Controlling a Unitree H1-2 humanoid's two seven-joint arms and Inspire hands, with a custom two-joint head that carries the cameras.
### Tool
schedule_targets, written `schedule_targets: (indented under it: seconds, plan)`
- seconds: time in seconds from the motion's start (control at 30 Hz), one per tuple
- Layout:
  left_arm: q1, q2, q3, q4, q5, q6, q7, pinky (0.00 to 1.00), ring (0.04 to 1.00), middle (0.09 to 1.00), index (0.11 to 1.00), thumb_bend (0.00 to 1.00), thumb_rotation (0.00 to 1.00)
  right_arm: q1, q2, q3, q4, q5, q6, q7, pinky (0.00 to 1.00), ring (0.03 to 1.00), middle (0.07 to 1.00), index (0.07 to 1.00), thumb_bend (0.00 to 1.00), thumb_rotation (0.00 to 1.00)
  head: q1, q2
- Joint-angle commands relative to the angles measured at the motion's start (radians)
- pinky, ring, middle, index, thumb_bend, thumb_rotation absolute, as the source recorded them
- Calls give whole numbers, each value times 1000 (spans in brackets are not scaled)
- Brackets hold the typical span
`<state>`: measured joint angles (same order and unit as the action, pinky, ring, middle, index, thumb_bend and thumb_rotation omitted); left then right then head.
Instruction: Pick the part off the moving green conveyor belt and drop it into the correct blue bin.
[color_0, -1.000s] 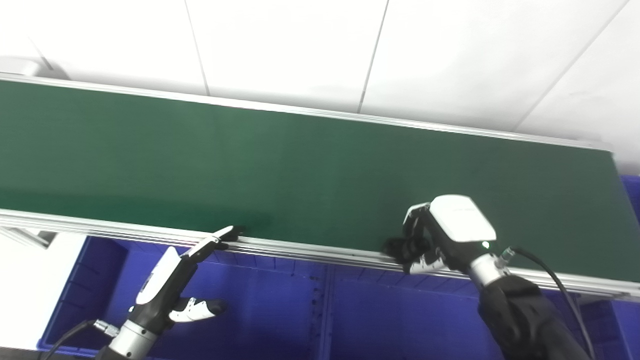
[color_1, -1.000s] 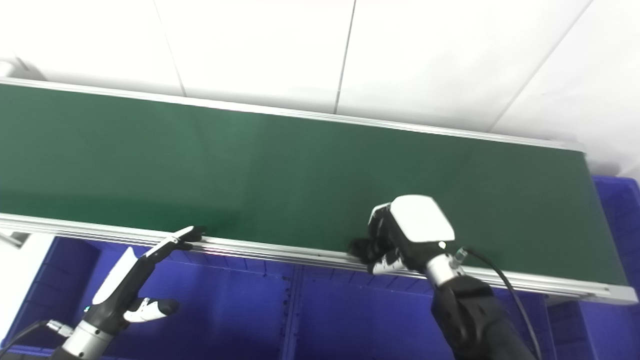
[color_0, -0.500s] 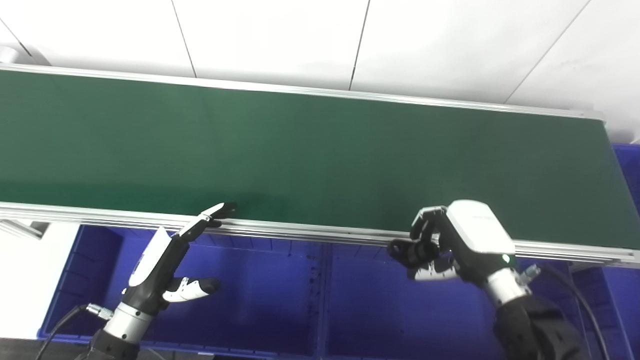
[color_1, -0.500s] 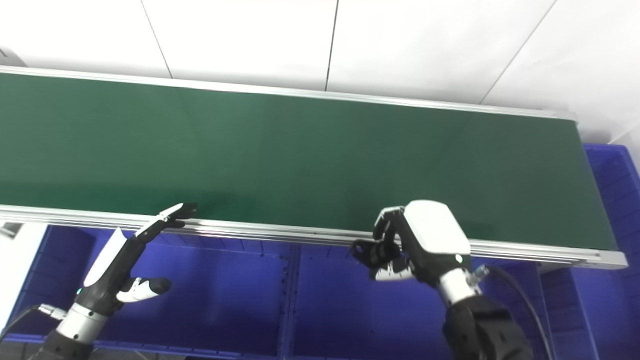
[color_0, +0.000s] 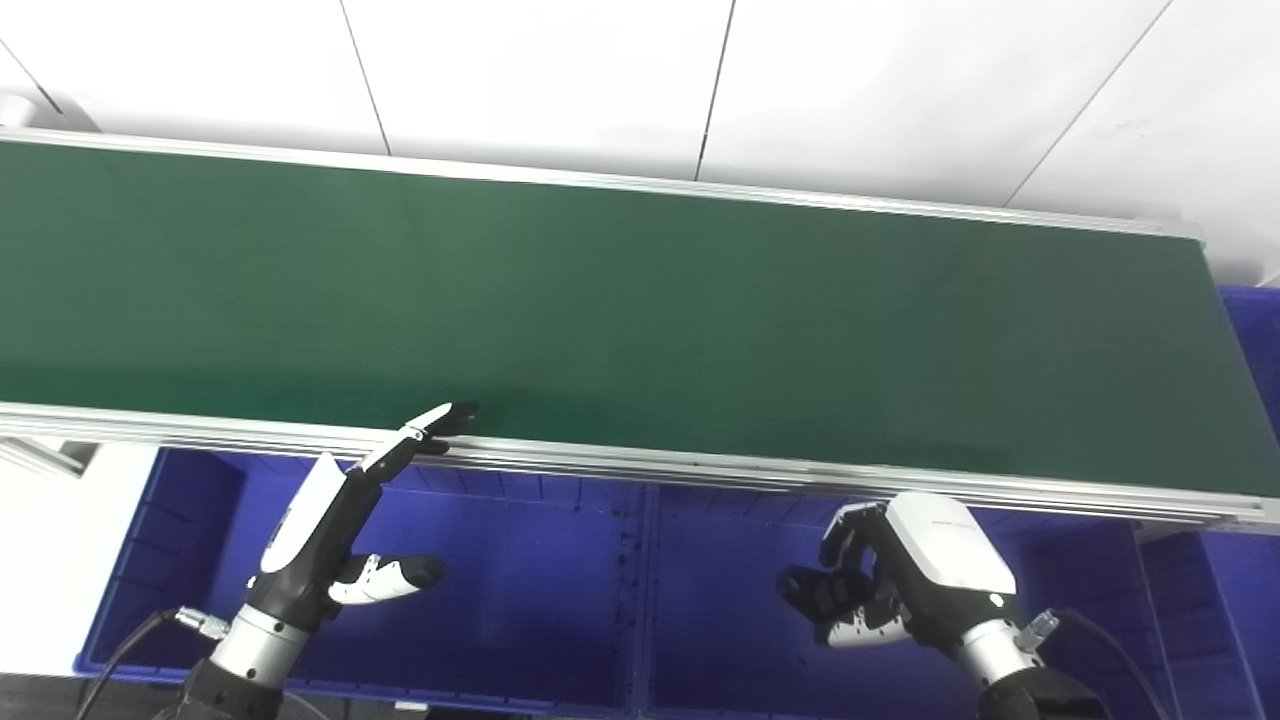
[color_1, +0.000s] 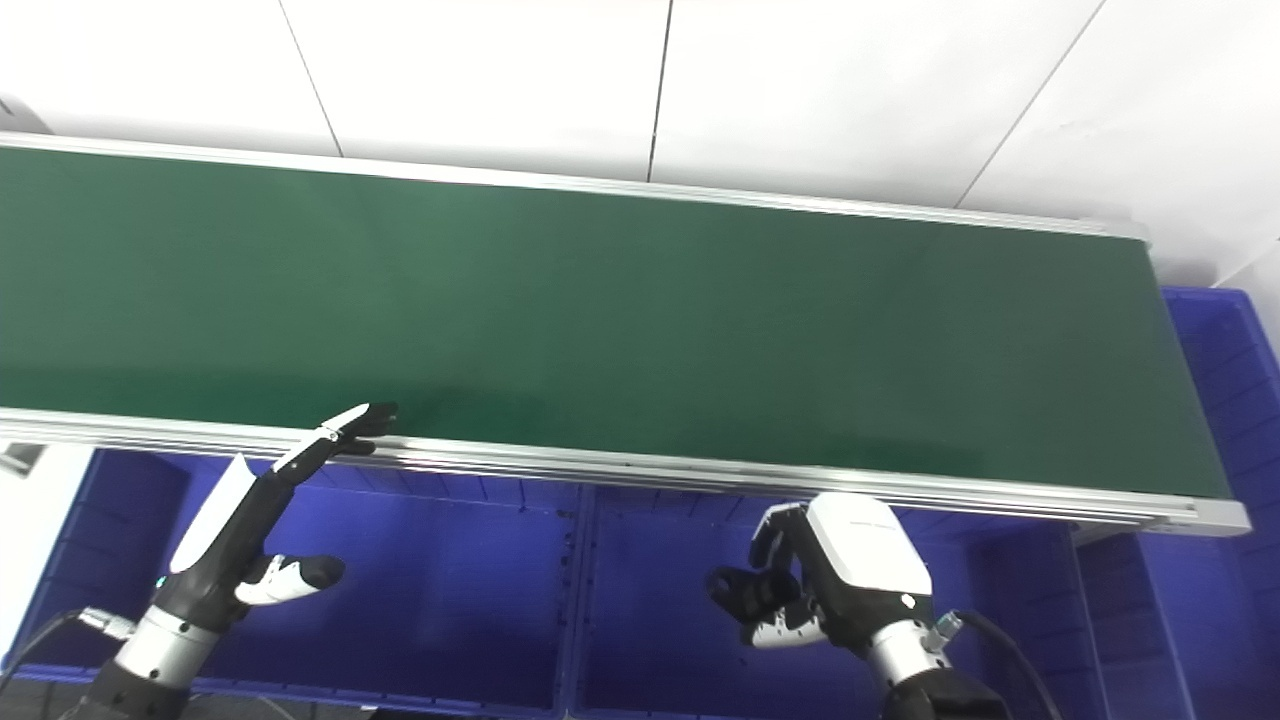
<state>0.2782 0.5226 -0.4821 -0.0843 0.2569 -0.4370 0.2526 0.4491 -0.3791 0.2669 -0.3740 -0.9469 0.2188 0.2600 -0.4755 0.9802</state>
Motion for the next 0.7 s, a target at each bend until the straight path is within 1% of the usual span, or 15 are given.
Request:
schedule_targets:
  seconds: [0.0,0.13,0.2,0.23,0.27,0.3,0.33,0.37,0.4,0.47,0.5,0.53,0.57,0.63,0.67]
  plan:
    - [1,-4,15,-24,-13,-33,-4,754,829,866,878,744,998,-10,-3,-5,37,20,-23,-19,290,371,459,507,523,0,1,-1]
    - [3,-3,24,-29,4,-33,-10,766,833,866,880,745,1000,-33,7,-2,140,40,-22,-45,289,363,479,491,524,0,15,4]
    - [1,2,21,-34,0,-33,-13,770,835,869,882,736,1000,-42,10,0,186,53,-47,-84,310,382,483,493,522,0,18,7]
    - [5,0,25,-36,0,-33,-17,774,838,870,882,737,1000,-40,13,-3,204,66,-69,-119,473,579,673,668,507,104,19,7]
    - [6,-1,24,-36,0,-33,-14,775,838,870,882,737,1000,-36,12,-4,214,79,-85,-145,507,620,713,705,504,126,20,5]
    - [8,-3,26,-35,1,-33,-13,774,837,869,880,734,1000,-31,8,-5,217,90,-101,-165,622,738,815,795,499,197,20,5]
    - [7,-1,26,-34,3,-33,-15,774,837,868,879,739,1000,-24,3,-9,218,102,-117,-185,736,822,874,849,490,261,18,4]
    - [6,0,25,-33,4,-33,-17,778,841,870,881,738,1000,-20,-2,-11,218,110,-126,-196,803,889,912,881,496,359,18,4]
    - [6,-1,25,-33,4,-33,-18,780,842,871,882,737,1000,-12,-7,-16,227,113,-154,-238,825,911,925,892,498,393,21,4]
    - [4,-3,22,-32,-1,-33,-14,772,837,868,878,731,1000,5,-8,-30,246,117,-199,-318,885,934,934,896,452,445,21,5]
    - [3,-3,20,-31,-4,-33,-12,769,834,865,877,729,997,13,-6,-36,254,119,-215,-352,888,936,936,897,449,523,21,5]
    - [1,-4,18,-28,-3,-33,-8,766,831,862,875,731,998,26,-2,-44,253,125,-226,-378,906,951,954,911,458,665,23,4]
    - [4,-7,22,-28,-2,-33,-11,765,830,862,875,731,999,39,2,-52,250,139,-242,-400,910,954,958,914,460,691,23,3]
    - [7,-9,26,-27,3,-33,-13,772,835,866,878,735,1000,61,8,-64,249,162,-273,-440,938,968,979,931,511,880,27,-1]
    - [9,-10,29,-27,4,-33,-14,771,834,864,877,739,1000,67,10,-67,250,169,-283,-453,952,975,986,938,532,935,27,-1]
